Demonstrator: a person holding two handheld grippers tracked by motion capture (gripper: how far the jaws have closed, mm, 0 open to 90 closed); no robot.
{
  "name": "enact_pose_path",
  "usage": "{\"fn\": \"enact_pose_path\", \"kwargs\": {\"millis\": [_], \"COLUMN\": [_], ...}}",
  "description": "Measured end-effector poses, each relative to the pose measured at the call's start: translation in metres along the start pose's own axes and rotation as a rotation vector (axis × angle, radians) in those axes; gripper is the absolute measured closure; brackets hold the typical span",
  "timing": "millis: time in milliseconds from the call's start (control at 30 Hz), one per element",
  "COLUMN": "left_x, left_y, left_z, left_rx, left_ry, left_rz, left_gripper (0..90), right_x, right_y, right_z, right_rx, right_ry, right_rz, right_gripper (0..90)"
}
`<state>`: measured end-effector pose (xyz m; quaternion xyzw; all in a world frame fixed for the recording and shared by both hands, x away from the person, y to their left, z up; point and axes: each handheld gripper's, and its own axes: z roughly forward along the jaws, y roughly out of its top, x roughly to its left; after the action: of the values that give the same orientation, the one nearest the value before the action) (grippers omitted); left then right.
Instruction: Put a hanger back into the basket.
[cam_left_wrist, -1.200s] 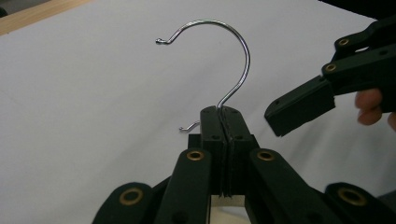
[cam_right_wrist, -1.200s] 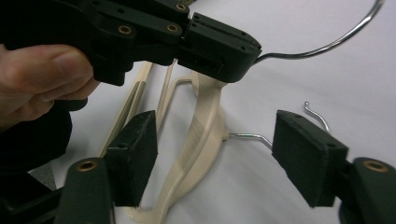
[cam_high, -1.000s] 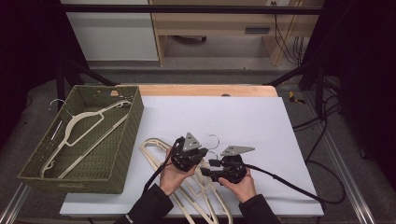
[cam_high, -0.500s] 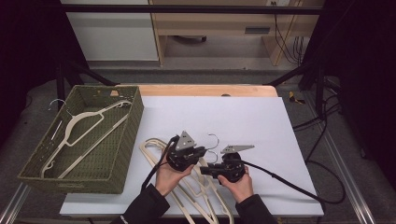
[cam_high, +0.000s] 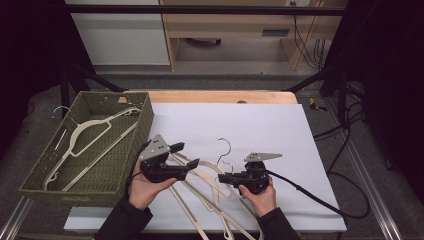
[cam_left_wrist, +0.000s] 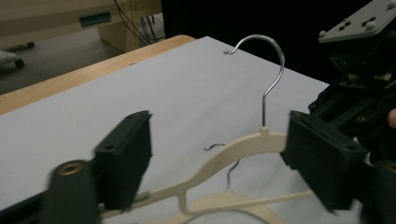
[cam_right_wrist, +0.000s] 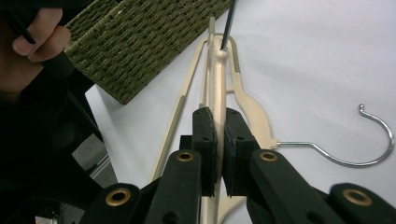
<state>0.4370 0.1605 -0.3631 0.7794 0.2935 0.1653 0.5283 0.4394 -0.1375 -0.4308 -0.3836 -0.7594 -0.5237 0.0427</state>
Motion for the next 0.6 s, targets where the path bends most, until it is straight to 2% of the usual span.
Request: {"fn": "enact_pose_path", "kwargs": {"millis": [133,233,300,500,533,567,600], "left_x": [0.005,0.006,0.006,0.001,0.001,-0.003,-0.003], "left_y": [-0.009,-0.017,-0.020,-0.025,-0.025,-0.027,-0.027], "left_z": [-0.010,-0.011,-0.012,-0.007,-0.007,-0.002,-0.002], "left_rx": [0.019,0.037,0.040,0.086,0.086,0.116,0.116], "left_ry": [0.008,-0.015,-0.025,-0.098,-0.098,-0.117,-0.117], "left_rz": [-0.018,-0.010,-0.009,0.048,0.048,0.078,0.078], "left_gripper": [15.1,12.6,11.6,12.4,13.0,14.0,14.4], "right_x": [0.002,0.003,0.004,0.008,0.010,0.011,0.011], "right_y": [0.003,0.006,0.007,0.009,0.009,0.009,0.009], "right_z": [-0.009,-0.014,-0.017,-0.026,-0.027,-0.028,-0.028], "right_rx": [0.000,0.008,0.016,0.042,0.048,0.055,0.055], "right_ry": [0.011,0.029,0.058,0.116,0.121,0.129,0.129], "right_rz": [-0.034,-0.064,-0.086,-0.155,-0.164,-0.177,-0.177], "right_gripper": [86.7,86.8,86.8,86.8,86.8,86.8,86.8]}}
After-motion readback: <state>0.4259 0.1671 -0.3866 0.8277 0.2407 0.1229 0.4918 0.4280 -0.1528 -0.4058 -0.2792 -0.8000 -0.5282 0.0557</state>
